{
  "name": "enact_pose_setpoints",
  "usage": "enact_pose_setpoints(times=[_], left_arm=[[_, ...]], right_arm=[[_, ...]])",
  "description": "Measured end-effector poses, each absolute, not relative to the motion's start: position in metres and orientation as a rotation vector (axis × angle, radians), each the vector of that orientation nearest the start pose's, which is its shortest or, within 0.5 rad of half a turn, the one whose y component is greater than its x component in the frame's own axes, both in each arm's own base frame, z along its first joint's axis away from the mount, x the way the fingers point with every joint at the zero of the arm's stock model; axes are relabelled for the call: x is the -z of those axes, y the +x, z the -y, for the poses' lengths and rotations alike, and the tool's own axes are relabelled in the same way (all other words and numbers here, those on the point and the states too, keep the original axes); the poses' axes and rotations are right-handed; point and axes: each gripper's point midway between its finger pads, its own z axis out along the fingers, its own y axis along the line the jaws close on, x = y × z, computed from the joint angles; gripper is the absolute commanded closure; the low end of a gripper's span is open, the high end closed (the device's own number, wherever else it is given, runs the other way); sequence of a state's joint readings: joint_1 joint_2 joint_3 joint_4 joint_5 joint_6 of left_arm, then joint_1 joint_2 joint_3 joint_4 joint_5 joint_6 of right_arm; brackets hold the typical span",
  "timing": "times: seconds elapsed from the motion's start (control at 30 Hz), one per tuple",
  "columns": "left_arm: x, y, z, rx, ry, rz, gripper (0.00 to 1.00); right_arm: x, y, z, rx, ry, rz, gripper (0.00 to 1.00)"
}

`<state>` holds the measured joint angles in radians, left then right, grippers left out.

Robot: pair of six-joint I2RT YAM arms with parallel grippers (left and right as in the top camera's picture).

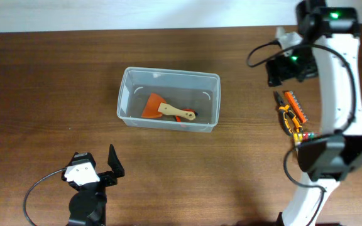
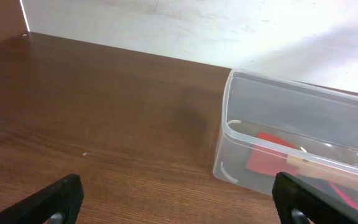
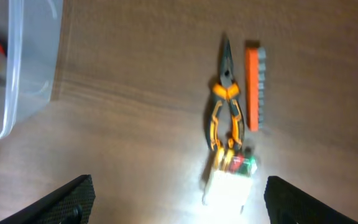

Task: Pack container
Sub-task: 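Move the right gripper over the orange-black INGCO pliers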

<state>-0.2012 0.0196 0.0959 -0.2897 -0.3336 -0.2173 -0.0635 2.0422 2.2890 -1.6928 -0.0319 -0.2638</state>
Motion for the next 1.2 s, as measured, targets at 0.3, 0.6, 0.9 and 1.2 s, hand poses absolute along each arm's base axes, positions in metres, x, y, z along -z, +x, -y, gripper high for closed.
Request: enact_pose_setpoints(times=[0.3, 0.6, 0.9, 1.2], left_arm=[[-0.147, 0.233, -0.010, 0.005, -0.252, -1.755, 0.01], [-0.147, 0.233, -0.010, 0.005, -0.252, -1.755, 0.01], [-0.147, 0.233, -0.010, 0.005, -0.252, -1.755, 0.01], [-0.147, 0.233, -0.010, 0.005, -0.252, -1.755, 0.01]], right_arm=[[-0.305, 0.307, 0.058, 0.022, -0.070, -2.801, 0.18], [-0.224, 0.313, 0.063, -0.055, -0.072, -2.939, 0.23], [-0.143, 0.324, 0.065, -0.066, -0.118, -2.975, 0.23], [-0.109, 0.338, 0.067, -0.019, -0.314, -2.897, 0.23]])
